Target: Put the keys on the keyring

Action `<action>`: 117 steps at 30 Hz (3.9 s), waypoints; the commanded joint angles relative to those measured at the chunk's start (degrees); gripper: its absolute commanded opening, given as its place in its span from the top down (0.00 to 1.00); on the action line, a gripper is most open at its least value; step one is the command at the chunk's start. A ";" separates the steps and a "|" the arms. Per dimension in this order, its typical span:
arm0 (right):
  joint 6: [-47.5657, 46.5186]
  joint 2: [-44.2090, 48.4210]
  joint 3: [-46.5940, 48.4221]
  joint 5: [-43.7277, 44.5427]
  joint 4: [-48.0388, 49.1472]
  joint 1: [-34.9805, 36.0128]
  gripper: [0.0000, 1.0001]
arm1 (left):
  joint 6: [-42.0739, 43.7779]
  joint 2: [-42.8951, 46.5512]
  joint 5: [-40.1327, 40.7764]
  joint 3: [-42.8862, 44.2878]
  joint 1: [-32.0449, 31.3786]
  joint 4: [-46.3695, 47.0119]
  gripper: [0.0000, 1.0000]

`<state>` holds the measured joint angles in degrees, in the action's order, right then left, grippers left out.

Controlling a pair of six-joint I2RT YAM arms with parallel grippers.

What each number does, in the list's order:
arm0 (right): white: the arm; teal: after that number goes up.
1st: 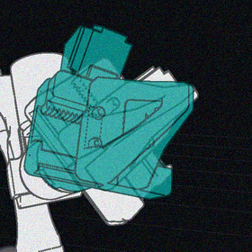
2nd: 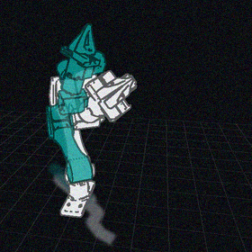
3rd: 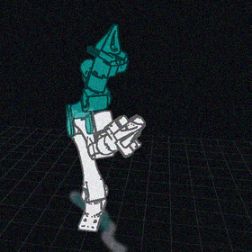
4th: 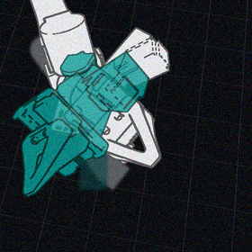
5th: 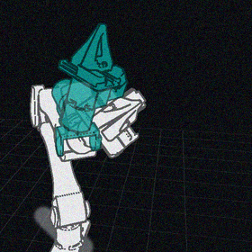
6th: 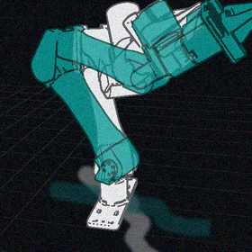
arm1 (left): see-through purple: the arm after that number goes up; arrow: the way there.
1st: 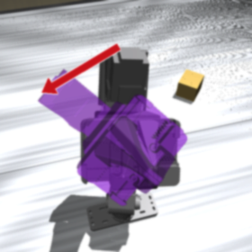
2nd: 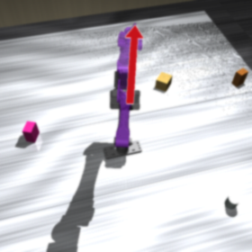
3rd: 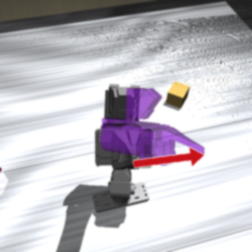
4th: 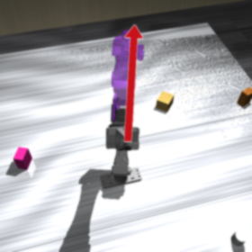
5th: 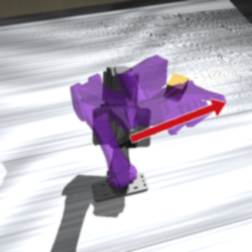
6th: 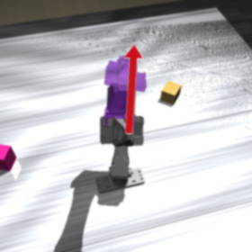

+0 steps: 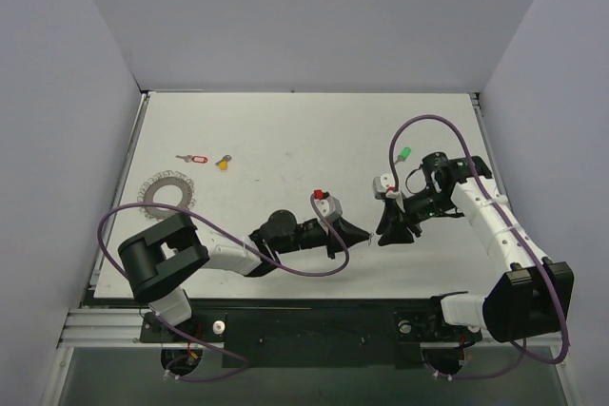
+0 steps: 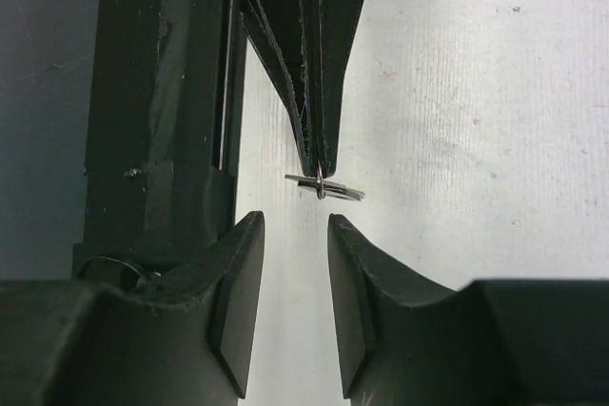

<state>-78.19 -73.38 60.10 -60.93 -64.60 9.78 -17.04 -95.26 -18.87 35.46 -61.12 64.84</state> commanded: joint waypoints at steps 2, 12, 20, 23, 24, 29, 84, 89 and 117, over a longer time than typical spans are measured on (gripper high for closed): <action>-6.18 0.44 -1.47 -5.08 -3.25 -0.20 0.73 | -2.03 1.57 0.33 0.13 -0.40 6.97 1.00; -6.80 0.70 -1.65 -5.78 -3.08 -0.90 0.77 | -2.74 0.61 -0.37 0.92 -1.02 7.85 1.00; -6.53 0.96 -1.47 -6.75 -3.08 -0.90 0.86 | -3.00 0.17 -0.55 1.45 -1.45 8.02 1.00; -6.53 1.14 -1.38 -6.92 -3.25 -0.90 0.89 | -3.09 -0.01 -0.55 1.63 -1.46 7.93 1.00; -6.53 1.23 -1.47 -7.01 -3.25 -0.90 0.89 | -3.09 -0.18 -0.64 1.63 -1.46 7.93 1.00; -6.53 1.14 -1.47 -7.10 -3.52 -0.90 0.92 | -3.27 -0.62 0.06 1.89 -1.63 7.93 1.00; 0.32 -0.53 -0.42 -0.86 -0.36 2.43 1.00 | 0.16 9.22 -2.66 4.52 0.39 -15.35 0.52; 0.85 -0.44 -0.42 -0.51 0.09 2.87 1.00 | 3.14 8.78 -0.90 6.72 -0.57 -19.48 0.53; 0.76 -0.53 -0.59 -1.21 0.09 3.23 1.00 | 4.29 5.62 -0.55 10.06 -1.37 -22.56 1.00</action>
<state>-77.56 -73.71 59.00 -60.29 -62.35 12.53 -13.10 -89.32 -19.53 43.09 -62.26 41.74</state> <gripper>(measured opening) 0.004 0.025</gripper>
